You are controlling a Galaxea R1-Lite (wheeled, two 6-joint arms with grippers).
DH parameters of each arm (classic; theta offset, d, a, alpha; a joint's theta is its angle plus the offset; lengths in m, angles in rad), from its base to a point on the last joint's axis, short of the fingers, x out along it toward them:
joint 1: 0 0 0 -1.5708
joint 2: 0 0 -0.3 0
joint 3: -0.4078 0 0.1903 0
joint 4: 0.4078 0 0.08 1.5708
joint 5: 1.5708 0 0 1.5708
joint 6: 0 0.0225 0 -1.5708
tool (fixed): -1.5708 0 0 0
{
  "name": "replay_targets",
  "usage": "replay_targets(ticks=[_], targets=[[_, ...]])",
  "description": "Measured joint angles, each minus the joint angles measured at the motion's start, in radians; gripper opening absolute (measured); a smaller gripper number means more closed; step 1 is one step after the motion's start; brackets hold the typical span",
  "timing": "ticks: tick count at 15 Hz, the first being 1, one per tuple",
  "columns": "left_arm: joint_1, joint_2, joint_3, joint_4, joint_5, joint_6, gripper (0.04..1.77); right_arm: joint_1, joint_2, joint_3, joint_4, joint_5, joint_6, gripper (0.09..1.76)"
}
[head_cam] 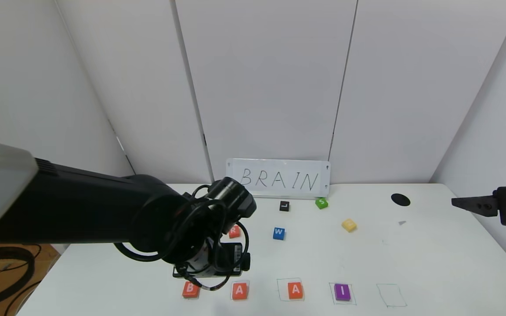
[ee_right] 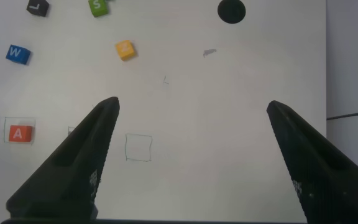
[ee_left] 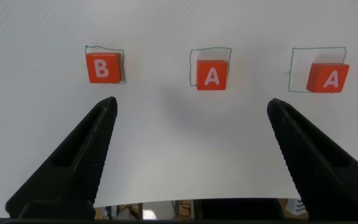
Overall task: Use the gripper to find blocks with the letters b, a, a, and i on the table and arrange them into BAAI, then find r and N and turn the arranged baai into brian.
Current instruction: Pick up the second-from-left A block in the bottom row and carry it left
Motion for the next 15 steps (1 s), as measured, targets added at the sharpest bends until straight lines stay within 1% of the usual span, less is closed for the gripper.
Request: replay_targets(ticks=[2, 3, 4, 6, 15], targets=[[-0.023, 0.047, 0.013, -0.078, 0.026, -0.044, 1.72, 0.008, -0.002, 0.001, 0.004, 0.005, 0.001, 1.71], [-0.029, 0.067, 0.026, -0.116, 0.031, -0.047, 1.72, 0.014, -0.008, 0.003, 0.006, 0.009, 0.002, 1.71], [-0.033, 0.085, 0.036, -0.129, 0.032, -0.048, 1.72, 0.021, -0.014, 0.006, 0.01, 0.009, 0.002, 1.71], [-0.037, 0.114, 0.042, -0.134, 0.019, -0.05, 1.72, 0.024, -0.018, 0.006, 0.009, 0.009, 0.003, 1.71], [-0.045, 0.197, 0.048, -0.143, 0.013, -0.075, 1.72, 0.026, -0.018, 0.009, 0.008, 0.012, 0.003, 1.71]])
